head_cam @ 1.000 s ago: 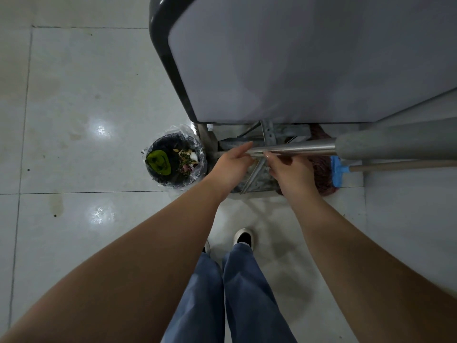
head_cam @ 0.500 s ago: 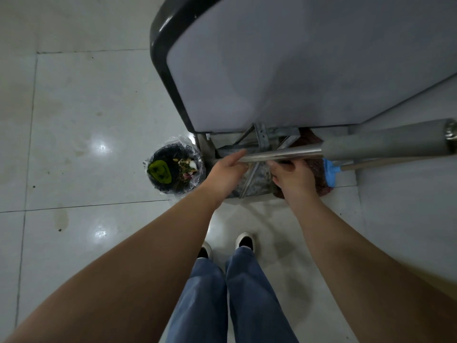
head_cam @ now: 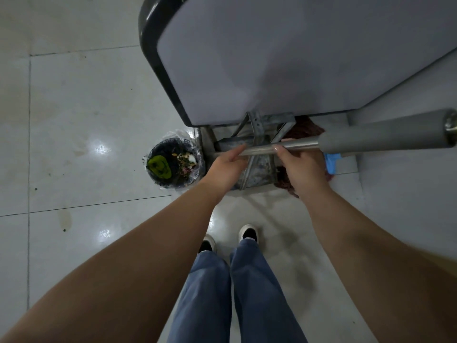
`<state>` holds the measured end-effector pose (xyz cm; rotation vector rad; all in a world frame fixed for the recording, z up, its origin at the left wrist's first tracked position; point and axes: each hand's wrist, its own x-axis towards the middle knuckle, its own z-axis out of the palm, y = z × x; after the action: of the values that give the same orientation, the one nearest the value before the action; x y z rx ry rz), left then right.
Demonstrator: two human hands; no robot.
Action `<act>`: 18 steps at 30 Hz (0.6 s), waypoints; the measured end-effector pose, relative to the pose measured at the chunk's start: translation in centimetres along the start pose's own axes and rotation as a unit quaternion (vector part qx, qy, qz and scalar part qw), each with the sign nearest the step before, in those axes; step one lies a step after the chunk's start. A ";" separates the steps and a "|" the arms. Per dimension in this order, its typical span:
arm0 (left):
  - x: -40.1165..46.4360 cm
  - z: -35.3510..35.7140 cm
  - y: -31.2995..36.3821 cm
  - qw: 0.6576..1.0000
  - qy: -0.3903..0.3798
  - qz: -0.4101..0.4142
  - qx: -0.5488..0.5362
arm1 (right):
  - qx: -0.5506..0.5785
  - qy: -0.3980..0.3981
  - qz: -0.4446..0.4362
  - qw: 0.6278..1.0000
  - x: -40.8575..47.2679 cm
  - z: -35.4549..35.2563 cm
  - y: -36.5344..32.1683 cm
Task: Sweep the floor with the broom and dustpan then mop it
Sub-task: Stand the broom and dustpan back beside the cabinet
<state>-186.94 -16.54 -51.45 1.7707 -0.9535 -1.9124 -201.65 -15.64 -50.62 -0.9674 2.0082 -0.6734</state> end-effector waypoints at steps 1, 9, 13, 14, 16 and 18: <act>0.1 -0.1 0.0 1.000 0.005 -0.001 0.002 | -0.035 -0.003 -0.016 0.999 0.0 -0.2 -0.6; 1.2 -1.1 0.5 1.000 0.019 0.007 -0.004 | -0.056 -0.084 -0.052 0.994 2.8 -1.1 -5.4; 2.2 -1.4 0.8 1.000 0.014 0.010 -0.012 | -0.040 -0.130 -0.063 0.989 5.3 0.3 -6.9; 2.4 -1.5 0.9 1.000 0.015 0.013 -0.014 | -0.033 -0.128 -0.066 0.989 5.9 0.6 -7.1; 2.9 -1.8 1.2 1.000 0.016 0.016 -0.018 | -0.005 -0.105 -0.066 0.992 7.0 1.3 -7.6; 3.5 -2.0 1.4 0.999 0.016 0.014 -0.024 | 0.028 -0.073 -0.055 0.995 8.0 1.6 -7.6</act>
<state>-185.79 -20.34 -53.01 1.7480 -0.9087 -1.8678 -200.52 -26.64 -49.37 -1.0699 1.8091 -0.6940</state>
